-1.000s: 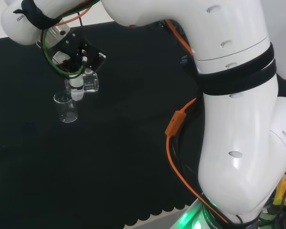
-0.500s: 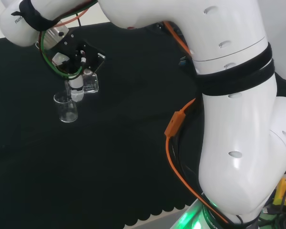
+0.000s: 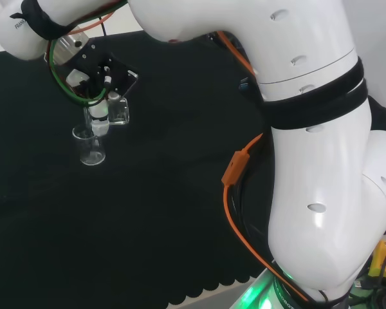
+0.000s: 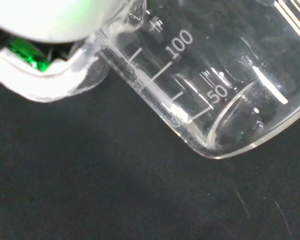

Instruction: Pour the water from the handheld beaker into the one on the table.

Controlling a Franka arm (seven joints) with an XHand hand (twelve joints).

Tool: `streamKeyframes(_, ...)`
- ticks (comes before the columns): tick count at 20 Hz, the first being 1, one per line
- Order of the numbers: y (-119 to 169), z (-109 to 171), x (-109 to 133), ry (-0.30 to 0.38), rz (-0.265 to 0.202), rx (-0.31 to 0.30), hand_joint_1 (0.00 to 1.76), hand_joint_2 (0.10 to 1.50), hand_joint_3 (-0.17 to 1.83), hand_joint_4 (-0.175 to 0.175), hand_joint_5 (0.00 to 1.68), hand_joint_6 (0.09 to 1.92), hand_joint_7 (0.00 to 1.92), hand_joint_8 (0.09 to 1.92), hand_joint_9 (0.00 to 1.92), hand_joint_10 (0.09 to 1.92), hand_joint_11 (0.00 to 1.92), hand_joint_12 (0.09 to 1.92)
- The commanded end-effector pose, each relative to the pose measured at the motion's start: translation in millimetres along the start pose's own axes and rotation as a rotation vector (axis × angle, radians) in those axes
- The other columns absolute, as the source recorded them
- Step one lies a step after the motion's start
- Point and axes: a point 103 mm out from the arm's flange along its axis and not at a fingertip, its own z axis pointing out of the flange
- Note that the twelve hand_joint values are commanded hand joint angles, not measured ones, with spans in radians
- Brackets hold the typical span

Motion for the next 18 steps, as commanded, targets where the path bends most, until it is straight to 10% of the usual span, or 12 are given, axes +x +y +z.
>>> streamKeyframes(1,2.0,-1.6,1.8,0.004,0.002,0.014,1.19,0.54,0.72,0.073,1.6,0.09,1.88,0.09,1.89,0.09,1.64,0.57)
streamKeyframes(18,-0.4,-5.3,1.6,-0.021,0.026,0.056,1.19,0.54,0.72,0.077,1.6,0.09,1.88,0.09,1.89,0.09,1.64,0.57)
